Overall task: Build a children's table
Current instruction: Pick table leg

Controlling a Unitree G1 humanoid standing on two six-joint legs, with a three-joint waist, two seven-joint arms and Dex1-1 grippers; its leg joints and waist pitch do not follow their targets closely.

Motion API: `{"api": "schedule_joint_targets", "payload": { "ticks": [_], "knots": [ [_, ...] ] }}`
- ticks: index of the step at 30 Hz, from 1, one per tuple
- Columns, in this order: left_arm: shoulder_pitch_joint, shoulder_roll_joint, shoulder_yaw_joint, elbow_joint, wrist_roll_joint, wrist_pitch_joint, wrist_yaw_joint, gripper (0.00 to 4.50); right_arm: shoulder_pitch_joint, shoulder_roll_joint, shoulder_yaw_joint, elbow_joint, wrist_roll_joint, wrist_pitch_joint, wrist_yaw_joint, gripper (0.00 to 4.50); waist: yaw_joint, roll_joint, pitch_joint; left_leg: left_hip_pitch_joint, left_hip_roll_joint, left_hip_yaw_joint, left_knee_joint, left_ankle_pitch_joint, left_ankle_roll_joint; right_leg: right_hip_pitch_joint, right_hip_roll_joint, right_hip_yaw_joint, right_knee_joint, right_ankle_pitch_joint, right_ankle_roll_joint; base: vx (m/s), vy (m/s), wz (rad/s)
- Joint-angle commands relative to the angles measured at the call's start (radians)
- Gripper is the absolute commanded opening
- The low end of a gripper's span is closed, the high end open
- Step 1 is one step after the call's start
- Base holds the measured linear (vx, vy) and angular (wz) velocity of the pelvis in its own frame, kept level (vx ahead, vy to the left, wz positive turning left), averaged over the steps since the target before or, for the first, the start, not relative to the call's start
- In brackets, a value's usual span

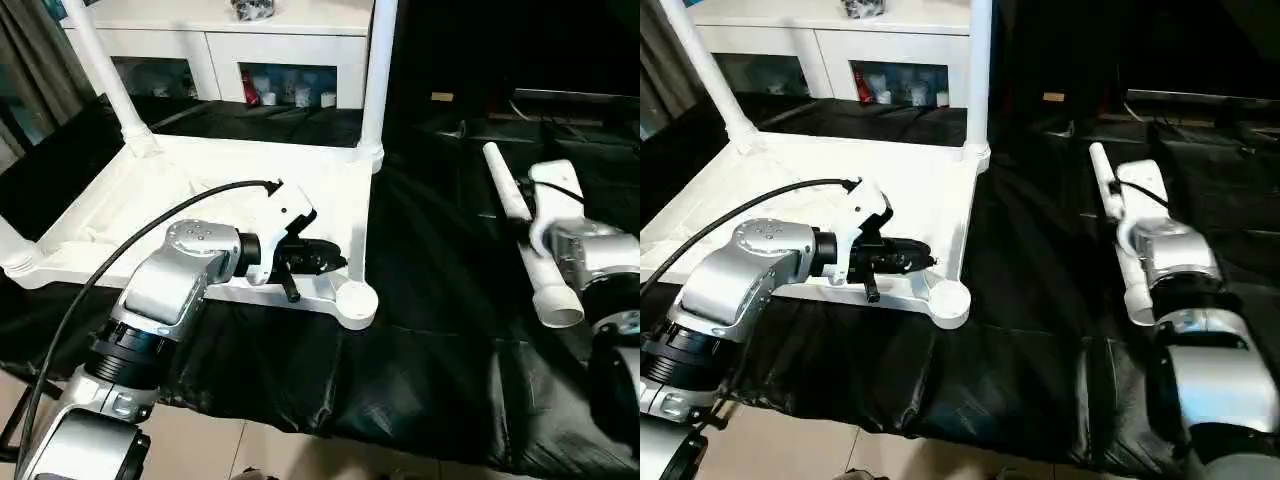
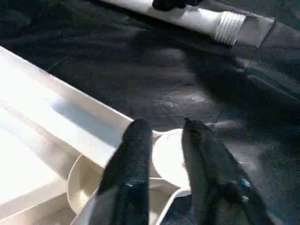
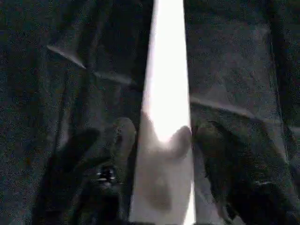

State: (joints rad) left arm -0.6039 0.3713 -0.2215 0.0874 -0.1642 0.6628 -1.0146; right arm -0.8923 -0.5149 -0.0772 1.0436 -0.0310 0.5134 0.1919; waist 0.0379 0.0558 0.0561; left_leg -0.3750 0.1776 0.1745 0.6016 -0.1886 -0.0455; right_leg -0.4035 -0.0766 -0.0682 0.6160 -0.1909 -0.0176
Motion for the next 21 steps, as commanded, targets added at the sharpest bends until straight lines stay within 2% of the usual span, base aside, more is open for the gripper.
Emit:
{"api": "schedule_joint_targets", "payload": {
  "ticks": [1,2,3,6,7,12,13,14,20,21],
  "knots": [
    [-0.007,0.014,-0.002,-0.013,-0.01,0.012,-0.014,1.64,-0.019,-0.013,-0.002,0.026,-0.007,0.019,-0.005,2.87,0.006,-0.014,-0.076,0.005,0.031,-0.005,-0.047,-0.096,0.068,0.066,-0.053,0.036,-0.061,-0.078,-0.294,0.0,0.0,0.0],
    [-0.006,0.016,-0.004,-0.015,-0.012,0.012,-0.017,1.67,-0.023,-0.017,0.0,0.042,-0.008,0.031,0.005,2.92,0.008,-0.011,-0.075,0.007,0.032,-0.005,-0.047,-0.102,0.066,0.065,-0.053,0.036,-0.062,-0.083,-0.294,0.0,0.0,0.0],
    [-0.007,0.016,-0.004,-0.015,-0.012,0.012,-0.017,1.69,-0.024,-0.017,0.001,0.045,-0.009,0.035,0.008,2.97,0.009,-0.012,-0.076,0.006,0.032,-0.004,-0.047,-0.103,0.064,0.066,-0.053,0.036,-0.061,-0.079,-0.297,0.0,0.0,0.0],
    [-0.009,0.026,-0.013,-0.019,-0.019,0.006,-0.034,2.05,-0.032,-0.033,0.013,0.095,-0.006,0.128,0.077,3.13,0.012,-0.011,-0.076,0.005,0.032,-0.004,-0.046,-0.1,0.068,0.067,-0.052,0.036,-0.059,-0.062,-0.305,0.0,0.0,0.0],
    [-0.009,0.026,-0.013,-0.019,-0.019,0.006,-0.034,2.14,-0.032,-0.033,0.013,0.095,-0.006,0.128,0.077,3.13,0.013,-0.012,-0.076,0.004,0.032,-0.004,-0.046,-0.101,0.069,0.068,-0.052,0.036,-0.058,-0.061,-0.307,0.0,0.0,0.0],
    [-0.013,0.042,-0.029,-0.041,-0.042,-0.04,-0.087,2.18,-0.042,-0.06,0.004,0.146,0.003,0.196,0.12,3.13,0.021,-0.012,-0.075,0.006,0.034,-0.004,-0.046,-0.112,0.061,0.065,-0.054,0.036,-0.06,-0.083,-0.302,0.0,0.0,0.0],
    [-0.013,0.042,-0.029,-0.041,-0.042,-0.04,-0.087,2.19,-0.042,-0.06,0.004,0.146,0.003,0.196,0.12,2.84,0.022,-0.012,-0.075,0.007,0.034,-0.004,-0.046,-0.114,0.059,0.065,-0.055,0.036,-0.06,-0.085,-0.302,0.0,0.0,0.0],
    [-0.014,0.044,-0.03,-0.047,-0.048,-0.041,-0.096,2.19,-0.044,-0.066,0.004,0.154,0.004,0.205,0.133,2.84,0.023,-0.016,-0.074,0.006,0.035,-0.004,-0.047,-0.115,0.057,0.065,-0.054,0.037,-0.06,-0.084,-0.302,0.0,0.0,0.0],
    [-0.026,0.053,-0.029,-0.038,-0.056,-0.06,-0.115,2.19,-0.046,-0.081,-0.015,0.182,0.022,0.22,0.183,2.2,0.025,-0.017,-0.076,0.005,0.034,-0.003,-0.045,-0.107,0.06,0.066,-0.055,0.037,-0.058,-0.084,-0.298,0.0,0.0,0.0],
    [-0.026,0.053,-0.029,-0.037,-0.055,-0.061,-0.115,2.19,-0.046,-0.081,-0.016,0.183,0.022,0.22,0.183,2.2,0.026,-0.017,-0.075,0.005,0.034,-0.003,-0.045,-0.105,0.06,0.065,-0.055,0.037,-0.058,-0.084,-0.298,0.0,0.0,0.0]
  ]
}}
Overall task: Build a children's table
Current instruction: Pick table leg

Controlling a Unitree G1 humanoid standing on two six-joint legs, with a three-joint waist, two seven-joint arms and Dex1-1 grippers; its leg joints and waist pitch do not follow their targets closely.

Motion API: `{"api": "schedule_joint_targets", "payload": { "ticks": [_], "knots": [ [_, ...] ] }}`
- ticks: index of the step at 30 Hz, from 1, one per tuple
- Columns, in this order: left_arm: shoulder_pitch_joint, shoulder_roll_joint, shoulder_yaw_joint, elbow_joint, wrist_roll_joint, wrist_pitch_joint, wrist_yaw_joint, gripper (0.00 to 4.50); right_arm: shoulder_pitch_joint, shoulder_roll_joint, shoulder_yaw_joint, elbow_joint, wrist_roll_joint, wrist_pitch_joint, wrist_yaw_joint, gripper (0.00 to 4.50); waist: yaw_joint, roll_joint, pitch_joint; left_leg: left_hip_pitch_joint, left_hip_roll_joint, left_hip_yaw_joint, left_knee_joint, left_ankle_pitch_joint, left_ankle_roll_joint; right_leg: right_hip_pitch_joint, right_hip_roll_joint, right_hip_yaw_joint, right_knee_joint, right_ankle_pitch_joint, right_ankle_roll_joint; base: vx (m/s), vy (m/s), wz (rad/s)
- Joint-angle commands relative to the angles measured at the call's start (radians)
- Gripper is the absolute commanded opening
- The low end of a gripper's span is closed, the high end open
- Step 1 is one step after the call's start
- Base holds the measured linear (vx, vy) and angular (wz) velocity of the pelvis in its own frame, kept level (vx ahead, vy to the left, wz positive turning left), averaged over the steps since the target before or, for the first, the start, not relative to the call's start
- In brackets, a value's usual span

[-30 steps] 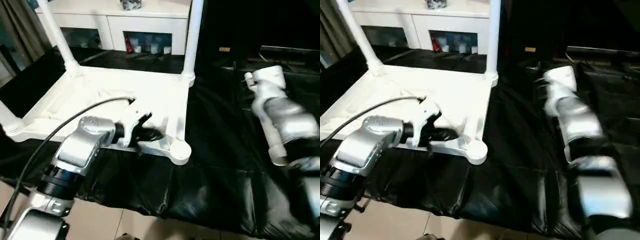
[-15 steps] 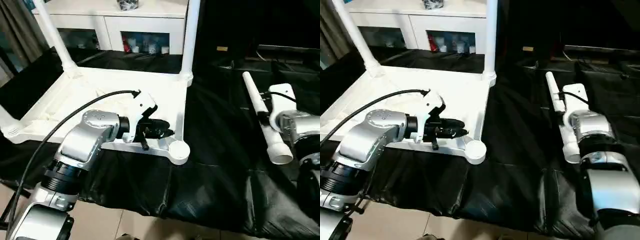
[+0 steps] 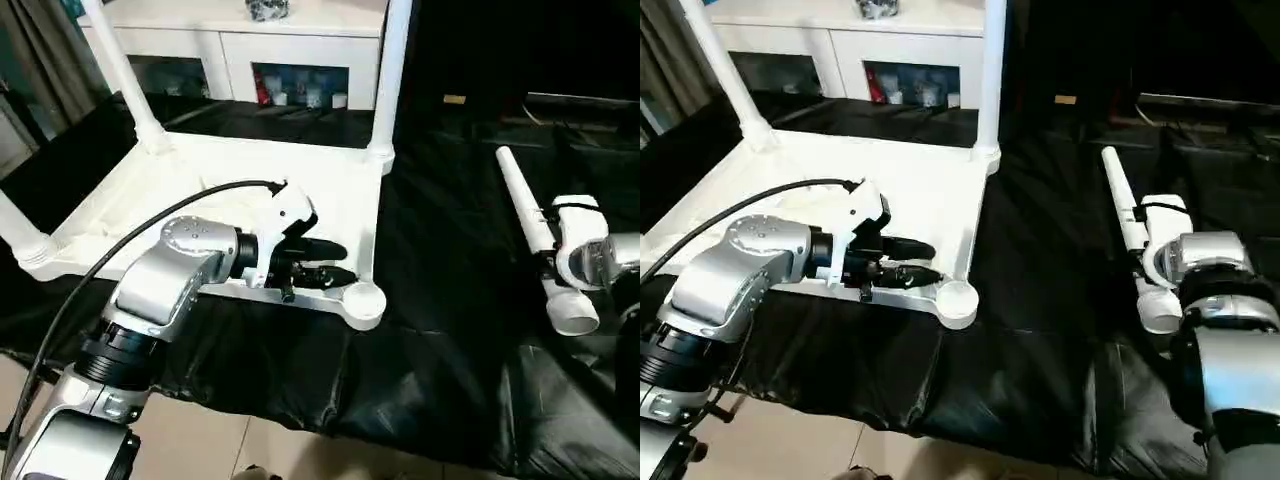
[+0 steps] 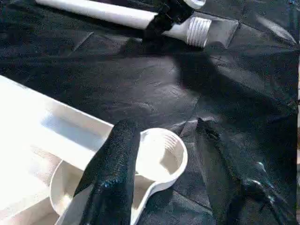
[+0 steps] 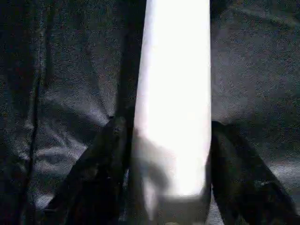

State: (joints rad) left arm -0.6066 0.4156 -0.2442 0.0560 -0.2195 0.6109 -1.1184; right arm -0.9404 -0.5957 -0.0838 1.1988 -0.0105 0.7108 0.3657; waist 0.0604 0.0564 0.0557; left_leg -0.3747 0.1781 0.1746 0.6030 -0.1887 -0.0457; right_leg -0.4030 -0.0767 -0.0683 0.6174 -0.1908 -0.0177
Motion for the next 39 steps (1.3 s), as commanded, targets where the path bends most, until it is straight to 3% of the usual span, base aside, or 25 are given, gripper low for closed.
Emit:
{"api": "schedule_joint_targets", "payload": {
  "ticks": [1,4,8,14,15,17,19,20,23,24,25,26,27,28,30,35,39],
  "knots": [
    [-0.025,0.011,-0.007,-0.002,0.0,-0.013,-0.013,2.19,0.004,-0.003,-0.015,0.033,0.006,0.021,0.011,2.08,0.004,-0.017,-0.075,0.005,0.034,-0.003,-0.046,-0.104,0.061,0.064,-0.055,0.037,-0.06,-0.086,-0.298,0.0,0.0,0.0],
    [-0.032,0.014,-0.007,0.007,-0.002,-0.018,-0.018,2.19,0.011,-0.009,-0.014,0.042,0.004,0.012,0.012,1.88,0.005,-0.016,-0.075,0.006,0.034,-0.003,-0.046,-0.105,0.06,0.063,-0.055,0.037,-0.06,-0.09,-0.299,0.0,0.0,0.0],
    [-0.041,0.015,-0.002,0.021,0.004,-0.037,-0.013,2.19,0.019,-0.018,-0.056,0.052,0.033,-0.004,-0.02,1.84,0.005,-0.015,-0.074,0.007,0.034,-0.004,-0.047,-0.111,0.055,0.063,-0.056,0.037,-0.062,-0.098,-0.296,0.0,0.0,0.0],
    [-0.057,-0.041,0.041,0.067,0.01,-0.073,0.091,2.19,0.046,-0.033,-0.168,0.02,0.125,-0.082,-0.053,1.84,0.006,-0.017,-0.074,0.005,0.033,-0.003,-0.046,-0.127,0.05,0.065,-0.056,0.035,-0.065,-0.109,-0.288,0.0,0.0,0.0],
    [-0.057,-0.041,0.041,0.067,0.01,-0.073,0.091,2.36,0.046,-0.033,-0.168,0.02,0.125,-0.082,-0.053,1.83,0.006,-0.017,-0.073,0.006,0.033,-0.002,-0.046,-0.137,0.049,0.064,-0.055,0.035,-0.068,-0.119,-0.286,0.0,0.0,0.0],
    [-0.089,-0.127,0.117,0.118,-0.008,-0.067,0.23,2.52,0.081,-0.022,-0.281,-0.062,0.22,-0.202,-0.034,1.83,0.006,-0.017,-0.074,0.007,0.033,-0.003,-0.044,-0.151,0.05,0.065,-0.058,0.035,-0.07,-0.132,-0.28,0.0,0.0,0.0],
    [-0.107,-0.175,0.156,0.139,-0.027,-0.063,0.297,2.58,0.118,0.005,-0.375,-0.167,0.316,-0.266,0.035,1.83,0.009,-0.021,-0.076,0.004,0.031,-0.003,-0.044,-0.143,0.067,0.071,-0.058,0.033,-0.071,-0.124,-0.269,0.0,0.0,0.0],
    [-0.11,-0.186,0.162,0.141,-0.034,-0.067,0.307,2.85,0.131,0.018,-0.407,-0.207,0.351,-0.279,0.067,1.83,0.01,-0.026,-0.078,-0.002,0.029,-0.005,-0.043,-0.12,0.087,0.075,-0.058,0.031,-0.067,-0.11,-0.262,0.0,0.0,0.0],
    [-0.117,-0.212,0.175,0.139,-0.06,-0.042,0.325,2.92,0.192,0.062,-0.451,-0.364,0.423,-0.294,0.154,1.83,0.013,-0.021,-0.082,-0.003,0.029,-0.003,-0.04,-0.073,0.14,0.069,-0.053,0.028,-0.068,-0.075,-0.263,0.0,0.0,0.0],
    [-0.12,-0.222,0.179,0.138,-0.071,-0.035,0.328,2.98,0.214,0.081,-0.467,-0.427,0.458,-0.282,0.18,1.82,0.011,-0.022,-0.083,-0.004,0.031,-0.004,-0.038,-0.067,0.143,0.067,-0.055,0.027,-0.066,-0.082,-0.267,0.0,0.0,0.0],
    [-0.126,-0.238,0.19,0.138,-0.091,-0.021,0.333,3.1,0.247,0.109,-0.488,-0.52,0.516,-0.251,0.224,1.82,0.017,-0.009,-0.081,0.001,0.03,0.0,-0.037,-0.063,0.155,0.063,-0.051,0.029,-0.073,-0.083,-0.263,0.0,0.0,0.0],
    [-0.132,-0.255,0.201,0.14,-0.109,-0.012,0.334,3.23,0.284,0.136,-0.501,-0.613,0.581,-0.215,0.268,1.82,0.019,-0.011,-0.085,0.001,0.033,-0.002,-0.036,-0.059,0.161,0.063,-0.054,0.03,-0.068,-0.072,-0.269,0.0,0.0,0.0],
    [-0.158,-0.298,0.241,0.159,-0.15,0.016,0.358,3.31,0.373,0.186,-0.49,-0.802,0.71,-0.142,0.368,1.82,0.025,-0.004,-0.085,-0.005,0.035,-0.007,-0.036,-0.024,0.184,0.064,-0.051,0.027,-0.061,-0.027,-0.272,0.0,0.0,0.0],
    [-0.16,-0.302,0.244,0.161,-0.153,0.019,0.361,3.31,0.379,0.189,-0.489,-0.816,0.72,-0.136,0.375,1.82,0.031,-0.005,-0.083,-0.002,0.034,-0.004,-0.035,-0.034,0.194,0.063,-0.049,0.027,-0.069,-0.028,-0.264,0.0,0.0,0.0],
    [-0.206,-0.344,0.297,0.197,-0.208,0.06,0.391,3.43,0.465,0.22,-0.446,-0.974,0.834,-0.057,0.459,1.82,0.044,-0.009,-0.085,-0.001,0.041,-0.008,-0.039,-0.052,0.183,0.061,-0.056,0.024,-0.071,-0.082,-0.263,0.0,0.0,0.0],
    [-0.252,-0.374,0.346,0.231,-0.285,0.12,0.409,3.78,0.517,0.237,-0.411,-1.083,0.921,0.028,0.513,1.82,0.058,-0.009,-0.077,0.001,0.039,-0.009,-0.047,-0.092,0.113,0.055,-0.058,0.027,-0.087,-0.228,-0.213,0.0,0.0,0.0],
    [-0.279,-0.407,0.389,0.247,-0.349,0.171,0.426,4.12,0.546,0.251,-0.374,-1.152,0.945,0.076,0.523,1.82,0.06,-0.01,-0.078,-0.002,0.035,-0.011,-0.049,-0.082,0.097,0.055,-0.061,0.029,-0.091,-0.242,-0.185,0.0,0.0,0.0]
  ]
}}
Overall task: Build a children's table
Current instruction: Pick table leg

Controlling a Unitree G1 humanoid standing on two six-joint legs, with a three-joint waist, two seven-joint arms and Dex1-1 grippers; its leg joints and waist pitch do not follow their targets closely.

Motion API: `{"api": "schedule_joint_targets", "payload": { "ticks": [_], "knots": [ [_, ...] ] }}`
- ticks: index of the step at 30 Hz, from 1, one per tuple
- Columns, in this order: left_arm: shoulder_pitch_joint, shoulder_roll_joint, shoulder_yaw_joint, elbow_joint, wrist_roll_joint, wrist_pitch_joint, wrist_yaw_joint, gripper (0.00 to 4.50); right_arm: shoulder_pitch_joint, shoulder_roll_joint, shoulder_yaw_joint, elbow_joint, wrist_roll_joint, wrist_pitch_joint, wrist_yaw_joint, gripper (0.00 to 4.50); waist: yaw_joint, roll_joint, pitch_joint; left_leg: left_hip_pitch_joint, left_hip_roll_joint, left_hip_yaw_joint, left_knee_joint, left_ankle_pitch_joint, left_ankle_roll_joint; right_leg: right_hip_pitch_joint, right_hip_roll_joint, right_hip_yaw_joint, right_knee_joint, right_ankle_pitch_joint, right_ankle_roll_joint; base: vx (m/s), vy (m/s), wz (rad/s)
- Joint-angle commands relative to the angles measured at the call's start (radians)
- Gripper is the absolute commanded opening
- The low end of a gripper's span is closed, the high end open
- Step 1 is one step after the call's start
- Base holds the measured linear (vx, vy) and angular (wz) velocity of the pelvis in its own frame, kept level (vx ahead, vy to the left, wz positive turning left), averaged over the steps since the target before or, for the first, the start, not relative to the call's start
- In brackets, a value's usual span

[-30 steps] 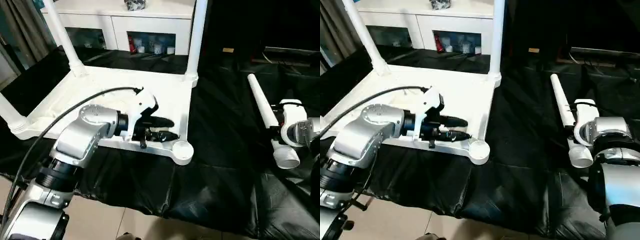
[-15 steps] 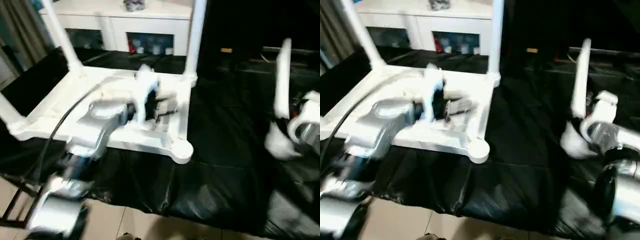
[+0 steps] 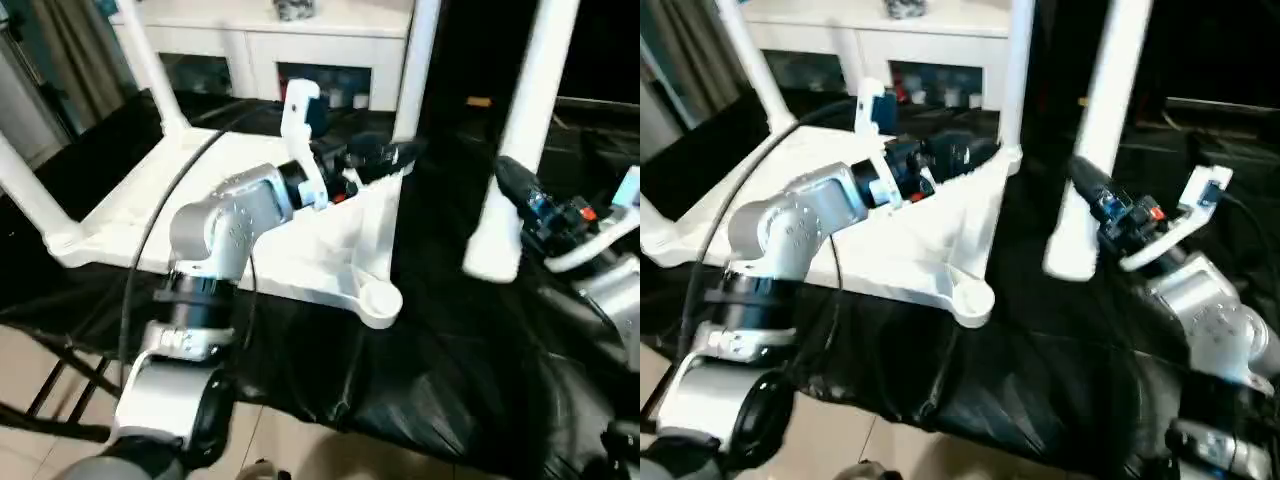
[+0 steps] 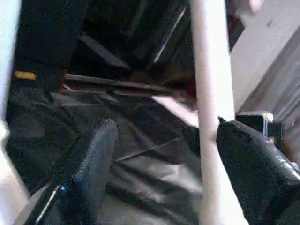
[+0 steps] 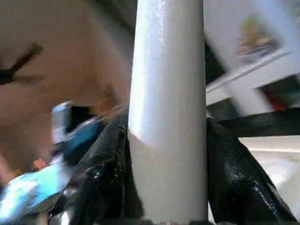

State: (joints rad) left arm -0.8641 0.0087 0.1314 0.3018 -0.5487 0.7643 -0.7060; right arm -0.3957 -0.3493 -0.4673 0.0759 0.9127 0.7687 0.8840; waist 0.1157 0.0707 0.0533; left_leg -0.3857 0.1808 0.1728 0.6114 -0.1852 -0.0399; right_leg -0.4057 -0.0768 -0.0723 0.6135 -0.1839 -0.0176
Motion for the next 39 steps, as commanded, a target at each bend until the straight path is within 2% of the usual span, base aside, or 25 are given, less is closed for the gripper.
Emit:
{"api": "schedule_joint_targets", "payload": {
  "ticks": [1,3,5,6,7,9,11,12,13,15,17,20,21,23,24,25,27,29,31,32,34,35,39],
  "knots": [
    [-0.026,-0.009,0.02,0.002,-0.031,0.028,0.016,4.12,0.008,0.009,0.024,-0.046,0.027,0.032,0.003,1.82,0.003,-0.03,-0.076,0.008,0.033,-0.011,-0.06,-0.08,0.089,0.058,-0.062,0.034,-0.087,-0.244,-0.184,0.0,0.0,0.0],
    [-0.023,-0.024,0.011,-0.005,-0.037,0.052,0.015,4.21,0.027,0.012,0.078,-0.076,0.015,0.049,0.007,1.82,0.003,-0.027,-0.076,0.007,0.032,-0.011,-0.06,-0.068,0.087,0.059,-0.063,0.034,-0.086,-0.234,-0.18,0.0,0.0,0.0],
    [-0.016,-0.031,-0.004,-0.007,-0.036,0.064,0.017,4.5,0.031,0.015,0.121,-0.083,-0.008,0.047,0.003,1.82,0.003,-0.033,-0.076,0.005,0.033,-0.012,-0.06,-0.055,0.089,0.06,-0.064,0.035,-0.086,-0.221,-0.174,0.0,0.0,0.0],
    [-0.016,-0.031,-0.004,-0.007,-0.036,0.064,0.017,4.5,0.031,0.015,0.121,-0.083,-0.008,0.047,0.003,1.82,0.003,-0.031,-0.077,0.005,0.032,-0.012,-0.06,-0.054,0.088,0.061,-0.065,0.035,-0.085,-0.221,-0.174,0.0,0.0,0.0],
    [-0.012,-0.039,-0.008,-0.009,-0.043,0.073,0.031,4.5,0.037,0.01,0.156,-0.089,-0.035,0.042,0.001,1.82,0.002,-0.03,-0.076,0.004,0.032,-0.012,-0.06,-0.054,0.084,0.061,-0.065,0.035,-0.085,-0.222,-0.172,0.0,0.0,0.0],
    [-0.011,-0.042,-0.006,-0.009,-0.047,0.077,0.036,4.5,0.039,0.009,0.165,-0.092,-0.043,0.042,0.002,1.82,0.001,-0.03,-0.076,0.005,0.031,-0.011,-0.06,-0.056,0.082,0.061,-0.065,0.036,-0.086,-0.224,-0.17,0.0,0.0,0.0],
    [-0.008,-0.06,0.001,-0.011,-0.069,0.099,0.051,4.5,0.043,0.007,0.221,-0.117,-0.072,0.048,-0.003,1.82,0.002,-0.034,-0.075,0.004,0.031,-0.011,-0.061,-0.054,0.08,0.062,-0.064,0.037,-0.085,-0.221,-0.167,0.0,0.0,0.0],
    [-0.008,-0.061,0.001,-0.011,-0.07,0.101,0.053,4.5,0.042,0.007,0.226,-0.117,-0.078,0.047,-0.004,1.82,0.002,-0.032,-0.075,0.005,0.032,-0.012,-0.061,-0.05,0.08,0.061,-0.065,0.037,-0.085,-0.219,-0.167,0.0,0.0,0.0],
    [-0.008,-0.071,0.008,-0.016,-0.079,0.11,0.062,4.5,0.04,0.004,0.262,-0.12,-0.114,0.032,-0.017,1.82,0.001,-0.031,-0.074,0.005,0.033,-0.012,-0.061,-0.052,0.08,0.061,-0.065,0.037,-0.085,-0.218,-0.168,0.0,0.0,0.0],
    [-0.007,-0.077,0.014,-0.019,-0.084,0.117,0.07,4.5,0.037,0.003,0.296,-0.126,-0.147,0.014,-0.031,1.82,0.0,-0.031,-0.073,0.005,0.033,-0.012,-0.062,-0.057,0.075,0.06,-0.065,0.037,-0.086,-0.218,-0.17,0.0,0.0,0.0],
    [-0.007,-0.079,0.018,-0.019,-0.088,0.13,0.084,4.21,0.029,0.007,0.34,-0.136,-0.196,-0.019,-0.052,1.82,-0.001,-0.029,-0.072,0.006,0.033,-0.012,-0.063,-0.074,0.066,0.06,-0.066,0.038,-0.088,-0.238,-0.16,0.0,0.0,0.0],
    [-0.01,-0.083,0.025,-0.01,-0.084,0.126,0.117,4.11,0.016,0.012,0.386,-0.138,-0.265,-0.049,-0.099,1.82,-0.004,-0.028,-0.071,0.007,0.033,-0.013,-0.065,-0.085,0.055,0.059,-0.064,0.038,-0.091,-0.254,-0.147,0.0,0.0,0.0],
    [-0.021,-0.09,0.043,0.009,-0.077,0.12,0.163,3.89,-0.004,0.026,0.43,-0.129,-0.346,-0.078,-0.172,1.82,-0.005,-0.026,-0.071,0.007,0.032,-0.013,-0.064,-0.083,0.052,0.058,-0.063,0.038,-0.091,-0.251,-0.147,0.0,0.0,0.0],
    [-0.03,-0.096,0.06,0.023,-0.073,0.112,0.2,3.71,-0.018,0.046,0.455,-0.126,-0.398,-0.104,-0.228,1.82,-0.011,-0.027,-0.071,0.008,0.031,-0.014,-0.065,-0.087,0.044,0.058,-0.062,0.038,-0.09,-0.237,-0.149,0.0,0.0,0.0],
    [-0.03,-0.096,0.06,0.023,-0.073,0.112,0.2,3.71,-0.018,0.046,0.455,-0.126,-0.398,-0.104,-0.228,1.82,-0.012,-0.027,-0.071,0.007,0.031,-0.013,-0.065,-0.088,0.043,0.059,-0.063,0.039,-0.089,-0.236,-0.149,0.0,0.0,0.0],
    [-0.036,-0.103,0.076,0.032,-0.071,0.104,0.235,3.71,-0.023,0.051,0.476,-0.126,-0.431,-0.12,-0.254,1.82,-0.013,-0.027,-0.072,0.007,0.031,-0.014,-0.066,-0.087,0.047,0.059,-0.062,0.039,-0.089,-0.231,-0.15,0.0,0.0,0.0],
    [-0.061,-0.127,0.135,0.082,-0.044,0.021,0.368,3.35,-0.039,0.088,0.537,-0.148,-0.512,-0.157,-0.337,1.82,-0.016,-0.025,-0.072,0.007,0.031,-0.015,-0.065,-0.086,0.041,0.058,-0.06,0.038,-0.087,-0.209,-0.155,0.0,0.0,0.0],
    [-0.068,-0.134,0.154,0.101,-0.024,-0.025,0.428,3.31,-0.044,0.105,0.554,-0.153,-0.537,-0.171,-0.363,1.82,-0.017,-0.025,-0.073,0.01,0.031,-0.016,-0.066,-0.094,0.036,0.059,-0.06,0.04,-0.087,-0.203,-0.152,0.0,0.0,0.0],
    [-0.078,-0.138,0.184,0.13,-0.012,-0.073,0.496,3.12,-0.055,0.129,0.575,-0.157,-0.576,-0.193,-0.408,1.82,-0.018,-0.026,-0.073,0.006,0.031,-0.017,-0.067,-0.089,0.042,0.06,-0.06,0.041,-0.085,-0.179,-0.152,0.0,0.0,0.0],
    [-0.08,-0.138,0.191,0.137,0.004,-0.104,0.53,3.12,-0.059,0.144,0.581,-0.164,-0.587,-0.196,-0.432,1.82,-0.021,-0.031,-0.074,0.006,0.031,-0.017,-0.067,-0.082,0.046,0.062,-0.06,0.041,-0.083,-0.158,-0.154,0.0,0.0,0.0],
    [-0.076,-0.132,0.18,0.14,0.037,-0.134,0.556,2.9,-0.076,0.175,0.596,-0.177,-0.615,-0.204,-0.48,1.82,-0.023,-0.027,-0.075,0.004,0.031,-0.018,-0.066,-0.071,0.054,0.062,-0.062,0.041,-0.079,-0.135,-0.161,0.0,0.0,0.0],
    [-0.072,-0.133,0.177,0.136,0.052,-0.147,0.572,2.85,-0.085,0.188,0.605,-0.186,-0.629,-0.208,-0.499,1.82,-0.027,-0.028,-0.075,0.004,0.031,-0.017,-0.066,-0.063,0.056,0.062,-0.061,0.041,-0.078,-0.126,-0.162,0.0,0.0,0.0],
    [-0.063,-0.137,0.155,0.133,0.07,-0.162,0.585,2.49,-0.103,0.212,0.625,-0.199,-0.657,-0.218,-0.524,1.82,-0.028,-0.025,-0.073,0.007,0.033,-0.017,-0.067,-0.068,0.056,0.061,-0.062,0.044,-0.077,-0.124,-0.174,0.0,0.0,0.0]
  ]
}}
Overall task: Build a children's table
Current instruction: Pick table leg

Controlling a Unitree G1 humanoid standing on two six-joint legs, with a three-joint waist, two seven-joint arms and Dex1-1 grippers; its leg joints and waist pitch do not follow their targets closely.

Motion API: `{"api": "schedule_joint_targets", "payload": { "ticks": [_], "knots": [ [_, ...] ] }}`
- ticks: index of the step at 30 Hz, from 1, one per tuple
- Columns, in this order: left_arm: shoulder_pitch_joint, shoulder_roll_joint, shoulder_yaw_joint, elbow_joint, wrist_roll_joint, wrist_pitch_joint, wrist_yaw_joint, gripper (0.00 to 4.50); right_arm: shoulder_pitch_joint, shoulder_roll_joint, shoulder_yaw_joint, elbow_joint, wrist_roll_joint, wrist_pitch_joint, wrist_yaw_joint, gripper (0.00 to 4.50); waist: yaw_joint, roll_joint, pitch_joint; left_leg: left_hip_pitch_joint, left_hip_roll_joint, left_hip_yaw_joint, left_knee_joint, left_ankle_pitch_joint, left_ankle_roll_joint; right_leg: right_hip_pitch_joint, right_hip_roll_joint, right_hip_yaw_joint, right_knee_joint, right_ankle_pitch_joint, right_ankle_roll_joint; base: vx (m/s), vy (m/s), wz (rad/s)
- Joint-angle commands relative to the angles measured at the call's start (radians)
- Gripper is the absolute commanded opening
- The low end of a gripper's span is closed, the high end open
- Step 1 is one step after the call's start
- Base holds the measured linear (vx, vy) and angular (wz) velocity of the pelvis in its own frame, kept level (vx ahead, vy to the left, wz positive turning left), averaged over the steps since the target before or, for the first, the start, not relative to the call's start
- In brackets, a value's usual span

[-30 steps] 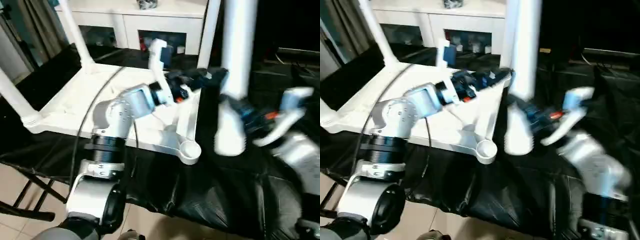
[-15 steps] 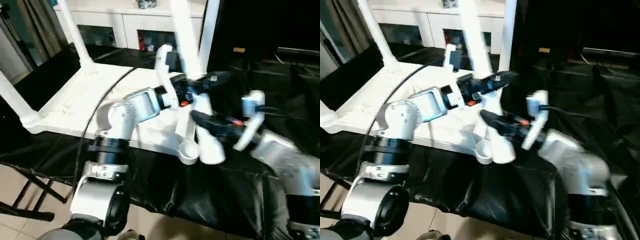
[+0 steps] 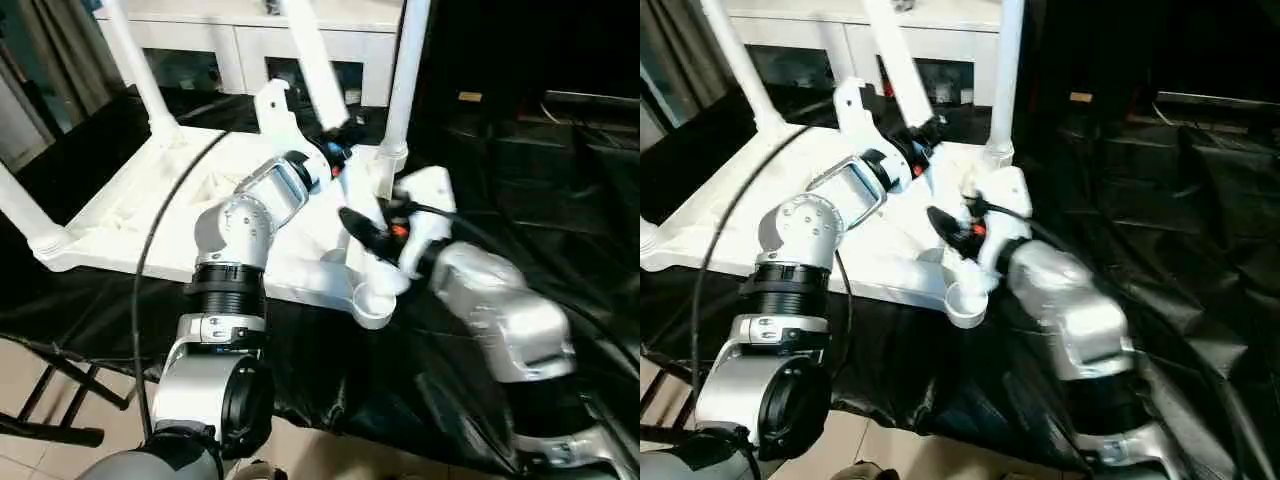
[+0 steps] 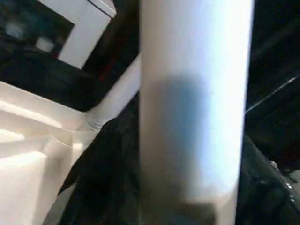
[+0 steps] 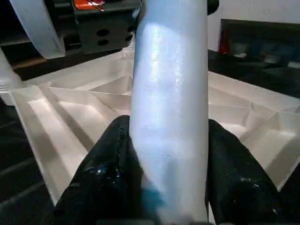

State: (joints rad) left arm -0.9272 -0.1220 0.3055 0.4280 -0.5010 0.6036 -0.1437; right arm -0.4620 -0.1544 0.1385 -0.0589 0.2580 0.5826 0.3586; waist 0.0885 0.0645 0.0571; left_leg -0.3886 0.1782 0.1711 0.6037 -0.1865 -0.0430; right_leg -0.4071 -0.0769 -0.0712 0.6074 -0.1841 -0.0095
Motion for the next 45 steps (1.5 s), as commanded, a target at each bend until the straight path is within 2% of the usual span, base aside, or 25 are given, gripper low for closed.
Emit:
{"api": "schedule_joint_targets", "payload": {
  "ticks": [1,9,10,11,12,13,14,17,19,21,22,23,25,28,29,31,32,34,35,36,37,39,40,45],
  "knots": [
    [0.001,-0.007,-0.02,0.007,0.022,-0.001,0.021,2.44,-0.038,0.018,0.02,-0.064,-0.002,-0.032,0.001,1.82,-0.001,-0.019,-0.077,0.01,0.035,-0.014,-0.058,-0.068,0.059,0.062,-0.062,0.043,-0.07,-0.121,-0.183,0.0,0.0,0.0],
    [0.005,-0.006,-0.037,0.004,0.007,-0.014,-0.017,1.85,-0.057,0.038,0.008,-0.055,0.003,-0.033,-0.001,1.82,0.0,-0.017,-0.077,0.011,0.035,-0.014,-0.059,-0.077,0.057,0.063,-0.062,0.045,-0.068,-0.107,-0.192,0.0,0.0,0.0],
    [0.004,0.0,-0.041,0.005,0.004,-0.017,-0.038,1.81,-0.057,0.041,-0.005,-0.051,0.019,-0.032,0.007,2.37,-0.001,-0.018,-0.077,0.011,0.034,-0.014,-0.058,-0.076,0.06,0.063,-0.062,0.045,-0.068,-0.104,-0.193,0.0,0.0,0.0],
    [0.001,0.017,-0.048,0.009,-0.002,-0.014,-0.079,1.81,-0.062,0.043,-0.045,-0.04,0.073,-0.013,0.039,2.51,-0.001,-0.02,-0.078,0.01,0.034,-0.013,-0.058,-0.076,0.065,0.064,-0.062,0.045,-0.067,-0.102,-0.194,0.0,0.0,0.0],
    [0.001,0.018,-0.049,0.009,-0.002,-0.014,-0.084,1.8,-0.062,0.042,-0.048,-0.039,0.077,-0.011,0.042,2.51,0.0,-0.02,-0.077,0.011,0.033,-0.013,-0.058,-0.077,0.071,0.065,-0.064,0.045,-0.069,-0.105,-0.195,0.0,0.0,0.0],
    [-0.002,0.048,-0.064,0.018,-0.013,-0.01,-0.162,1.8,-0.068,0.02,-0.087,-0.031,0.147,0.031,0.111,2.59,0.0,-0.019,-0.077,0.011,0.032,-0.013,-0.058,-0.077,0.078,0.065,-0.062,0.045,-0.068,-0.108,-0.195,0.0,0.0,0.0],
    [-0.002,0.06,-0.07,0.022,-0.017,-0.009,-0.193,1.79,-0.07,0.008,-0.1,-0.028,0.174,0.05,0.141,2.78,0.002,-0.016,-0.079,0.012,0.034,-0.013,-0.057,-0.075,0.082,0.065,-0.062,0.045,-0.065,-0.103,-0.2,0.0,0.0,0.0],
    [-0.011,0.116,-0.103,0.033,-0.042,0.02,-0.35,1.79,-0.067,-0.091,-0.121,-0.002,0.249,0.096,0.312,2.97,0.005,-0.018,-0.081,0.011,0.034,-0.013,-0.054,-0.054,0.091,0.069,-0.062,0.045,-0.058,-0.056,-0.213,0.0,0.0,0.0],
    [-0.016,0.135,-0.11,0.035,-0.062,0.039,-0.417,1.79,-0.068,-0.123,-0.131,0.013,0.28,0.122,0.374,3.08,0.007,-0.023,-0.081,0.011,0.034,-0.011,-0.051,-0.043,0.103,0.069,-0.063,0.045,-0.057,-0.037,-0.227,0.0,0.0,0.0],
    [-0.019,0.151,-0.124,0.03,-0.075,0.061,-0.479,1.79,-0.068,-0.153,-0.129,0.019,0.307,0.15,0.434,3.32,0.009,-0.023,-0.082,0.01,0.035,-0.011,-0.05,-0.039,0.108,0.07,-0.065,0.044,-0.053,-0.036,-0.244,0.0,0.0,0.0],
    [-0.019,0.167,-0.138,0.02,-0.097,0.086,-0.547,1.79,-0.068,-0.181,-0.128,0.024,0.337,0.178,0.494,3.32,0.009,-0.027,-0.082,0.011,0.035,-0.011,-0.05,-0.04,0.11,0.071,-0.065,0.044,-0.055,-0.042,-0.246,0.0,0.0,0.0],
    [-0.021,0.195,-0.162,0.002,-0.14,0.136,-0.67,1.79,-0.072,-0.229,-0.113,0.033,0.375,0.221,0.59,3.32,0.012,-0.024,-0.081,0.013,0.033,-0.009,-0.049,-0.043,0.111,0.07,-0.066,0.044,-0.055,-0.059,-0.253,0.0,0.0,0.0],
    [-0.022,0.203,-0.169,-0.005,-0.157,0.158,-0.707,1.79,-0.074,-0.243,-0.106,0.035,0.383,0.233,0.616,3.32,0.016,-0.023,-0.08,0.012,0.039,-0.009,-0.049,-0.038,0.114,0.068,-0.066,0.044,-0.053,-0.06,-0.263,0.0,0.0,0.0],
    [-0.023,0.226,-0.197,-0.032,-0.214,0.215,-0.833,1.79,-0.079,-0.288,-0.071,0.047,0.403,0.255,0.702,3.32,0.02,-0.025,-0.08,0.01,0.039,-0.008,-0.048,-0.045,0.107,0.068,-0.067,0.042,-0.053,-0.083,-0.266,0.0,0.0,0.0],
    [-0.024,0.225,-0.201,-0.042,-0.227,0.221,-0.864,1.79,-0.079,-0.3,-0.054,0.051,0.409,0.266,0.735,3.32,0.022,-0.032,-0.078,0.011,0.039,-0.007,-0.048,-0.056,0.102,0.069,-0.069,0.043,-0.055,-0.11,-0.265,0.0,0.0,0.0],
    [-0.025,0.217,-0.203,-0.051,-0.239,0.222,-0.889,1.79,-0.074,-0.31,-0.033,0.048,0.413,0.278,0.77,3.32,0.023,-0.03,-0.076,0.012,0.04,-0.007,-0.05,-0.072,0.092,0.067,-0.069,0.043,-0.06,-0.154,-0.254,0.0,0.0,0.0],
    [-0.025,0.217,-0.203,-0.051,-0.239,0.222,-0.889,1.79,-0.074,-0.31,-0.033,0.048,0.413,0.278,0.77,3.15,0.023,-0.03,-0.076,0.012,0.041,-0.008,-0.049,-0.075,0.088,0.066,-0.068,0.043,-0.06,-0.16,-0.25,0.0,0.0,0.0],
    [-0.035,0.21,-0.196,-0.04,-0.247,0.224,-0.902,1.79,-0.074,-0.314,-0.024,0.047,0.423,0.295,0.789,3.05,0.025,-0.033,-0.077,0.013,0.041,-0.009,-0.05,-0.074,0.08,0.066,-0.068,0.044,-0.061,-0.172,-0.239,0.0,0.0,0.0],
    [-0.039,0.21,-0.194,-0.035,-0.251,0.223,-0.907,1.79,-0.074,-0.317,-0.02,0.047,0.427,0.302,0.797,2.98,0.026,-0.029,-0.077,0.013,0.04,-0.009,-0.05,-0.071,0.079,0.065,-0.068,0.044,-0.062,-0.174,-0.235,0.0,0.0,0.0],
    [-0.04,0.212,-0.195,-0.033,-0.254,0.225,-0.913,1.79,-0.075,-0.32,-0.016,0.048,0.428,0.305,0.804,2.98,0.027,-0.03,-0.077,0.013,0.041,-0.009,-0.05,-0.072,0.078,0.065,-0.068,0.044,-0.063,-0.174,-0.233,0.0,0.0,0.0],
    [-0.04,0.215,-0.197,-0.032,-0.256,0.228,-0.917,1.79,-0.075,-0.321,-0.012,0.048,0.428,0.305,0.809,2.73,0.028,-0.028,-0.078,0.014,0.04,-0.009,-0.049,-0.07,0.075,0.065,-0.067,0.045,-0.062,-0.168,-0.232,0.0,0.0,0.0],
    [-0.04,0.217,-0.198,-0.032,-0.263,0.232,-0.929,1.79,-0.074,-0.323,-0.008,0.05,0.426,0.303,0.813,2.56,0.029,-0.03,-0.079,0.013,0.04,-0.01,-0.05,-0.06,0.078,0.065,-0.066,0.044,-0.06,-0.148,-0.236,0.0,0.0,0.0],
    [-0.04,0.218,-0.197,-0.032,-0.266,0.236,-0.934,1.79,-0.073,-0.323,-0.006,0.05,0.426,0.303,0.815,2.56,0.03,-0.025,-0.08,0.013,0.04,-0.01,-0.049,-0.055,0.079,0.065,-0.066,0.044,-0.058,-0.135,-0.239,0.0,0.0,0.0],
    [-0.043,0.218,-0.191,-0.025,-0.274,0.249,-0.935,1.78,-0.067,-0.314,-0.012,0.046,0.426,0.302,0.807,2.12,0.03,-0.028,-0.081,0.012,0.039,-0.01,-0.048,-0.055,0.081,0.067,-0.066,0.043,-0.058,-0.129,-0.241,0.0,0.0,0.0]
  ]
}}
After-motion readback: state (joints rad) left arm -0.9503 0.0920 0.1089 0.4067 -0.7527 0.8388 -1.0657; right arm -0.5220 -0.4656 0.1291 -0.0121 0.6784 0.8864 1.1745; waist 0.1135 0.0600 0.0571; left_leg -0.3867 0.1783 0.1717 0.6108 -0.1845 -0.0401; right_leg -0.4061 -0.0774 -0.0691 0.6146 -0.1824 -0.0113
